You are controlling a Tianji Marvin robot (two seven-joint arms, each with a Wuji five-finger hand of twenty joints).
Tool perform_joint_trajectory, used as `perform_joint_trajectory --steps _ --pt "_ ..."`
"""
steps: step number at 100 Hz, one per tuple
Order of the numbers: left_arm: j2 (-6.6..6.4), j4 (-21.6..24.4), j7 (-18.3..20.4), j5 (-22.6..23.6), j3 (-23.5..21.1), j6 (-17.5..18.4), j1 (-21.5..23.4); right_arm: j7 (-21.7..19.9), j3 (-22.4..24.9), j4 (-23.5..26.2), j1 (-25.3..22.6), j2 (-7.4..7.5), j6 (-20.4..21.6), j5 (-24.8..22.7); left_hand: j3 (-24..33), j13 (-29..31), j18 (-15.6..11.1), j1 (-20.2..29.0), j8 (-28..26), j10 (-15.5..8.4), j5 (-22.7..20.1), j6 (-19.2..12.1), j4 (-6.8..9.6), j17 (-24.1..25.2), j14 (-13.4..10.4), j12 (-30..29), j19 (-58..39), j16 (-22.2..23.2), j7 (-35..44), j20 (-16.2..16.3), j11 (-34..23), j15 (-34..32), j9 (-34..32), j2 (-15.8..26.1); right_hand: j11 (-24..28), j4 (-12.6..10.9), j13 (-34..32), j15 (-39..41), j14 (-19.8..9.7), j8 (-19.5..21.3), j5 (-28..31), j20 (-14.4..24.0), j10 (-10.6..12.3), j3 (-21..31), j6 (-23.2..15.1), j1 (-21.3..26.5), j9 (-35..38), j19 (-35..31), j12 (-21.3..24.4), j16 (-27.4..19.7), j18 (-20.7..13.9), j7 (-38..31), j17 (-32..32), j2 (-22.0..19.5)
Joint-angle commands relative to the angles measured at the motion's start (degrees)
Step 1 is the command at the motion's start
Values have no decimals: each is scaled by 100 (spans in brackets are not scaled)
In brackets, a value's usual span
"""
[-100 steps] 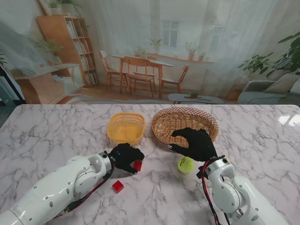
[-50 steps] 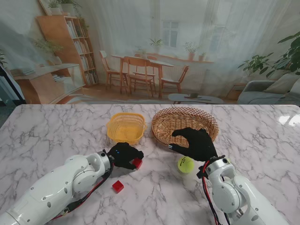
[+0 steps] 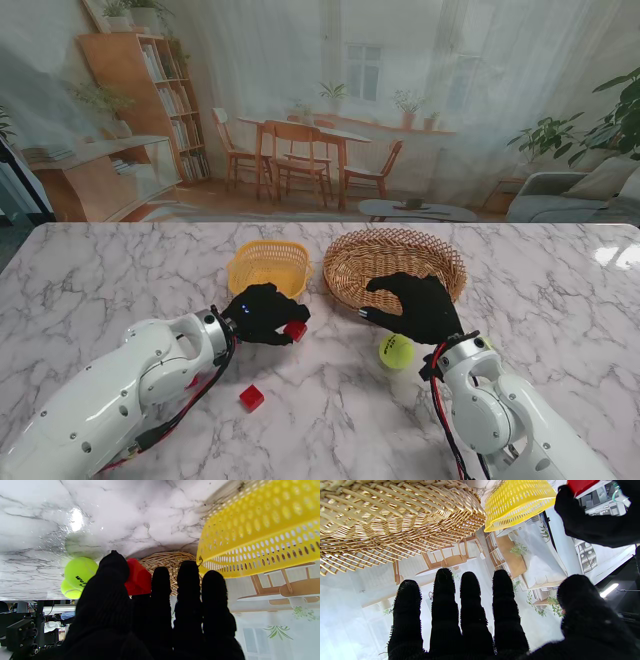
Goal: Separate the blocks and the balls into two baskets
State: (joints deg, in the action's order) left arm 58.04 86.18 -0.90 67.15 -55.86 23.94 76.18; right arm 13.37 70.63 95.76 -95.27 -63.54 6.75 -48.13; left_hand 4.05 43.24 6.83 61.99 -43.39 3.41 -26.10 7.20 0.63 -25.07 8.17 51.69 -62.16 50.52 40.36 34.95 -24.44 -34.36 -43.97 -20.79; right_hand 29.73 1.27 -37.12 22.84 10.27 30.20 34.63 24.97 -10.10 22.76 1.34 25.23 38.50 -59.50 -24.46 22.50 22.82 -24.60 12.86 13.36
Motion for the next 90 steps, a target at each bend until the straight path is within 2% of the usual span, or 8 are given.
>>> perform_joint_trajectory --steps 1,24,38,68,90 --pt "-5 80 92 58 -72 -31 -111 -16 -9 -21 -7 -6 -44 -7 40 84 60 404 -30 -32 -254 -344 188 -16 36 100 -165 84 469 125 97 -87 -143 281 -74 -1 -58 -229 35 -39 -60 58 49 -41 -85 59 -104 -1 6 40 47 87 -27 -203" --pt "17 116 19 146 -321 -148 -225 -4 -5 -30 -4 -6 -57 -19 31 73 64 377 -10 -35 -253 -346 191 7 35 71 -144 73 436 126 114 -47 -109 306 -75 -1 -62 -229 36 -38 -51 59 36 -43 -88 59 -99 -5 6 40 46 84 -21 -204" --pt "27 -131 -64 187 -300 -339 -496 8 0 -30 -7 -8 -74 -20 25 45 63 365 11 -25 -229 -336 190 37 38 45 -128 68 390 129 114 -19 -56 328 -74 -1 -60 -228 37 -38 -53 59 46 -44 -84 60 -98 -4 5 41 43 86 -21 -208" --pt "115 -911 -196 -231 70 -990 -1054 -21 -20 -54 20 -5 -116 -19 -23 -50 58 312 -13 -5 -161 -292 175 138 44 -119 -78 24 266 147 33 83 127 427 -73 -2 -61 -227 39 -37 -55 60 49 -45 -82 61 -100 -5 4 41 43 84 -21 -207" --pt "187 -1613 -347 -558 636 -1417 -1569 -49 -32 -65 37 -3 -131 -7 -17 -141 33 329 1 29 -81 -261 186 204 51 -222 -59 7 182 156 16 109 271 492 -71 -2 -59 -228 39 -37 -52 61 47 -46 -90 60 -99 -6 4 41 45 83 -21 -205"
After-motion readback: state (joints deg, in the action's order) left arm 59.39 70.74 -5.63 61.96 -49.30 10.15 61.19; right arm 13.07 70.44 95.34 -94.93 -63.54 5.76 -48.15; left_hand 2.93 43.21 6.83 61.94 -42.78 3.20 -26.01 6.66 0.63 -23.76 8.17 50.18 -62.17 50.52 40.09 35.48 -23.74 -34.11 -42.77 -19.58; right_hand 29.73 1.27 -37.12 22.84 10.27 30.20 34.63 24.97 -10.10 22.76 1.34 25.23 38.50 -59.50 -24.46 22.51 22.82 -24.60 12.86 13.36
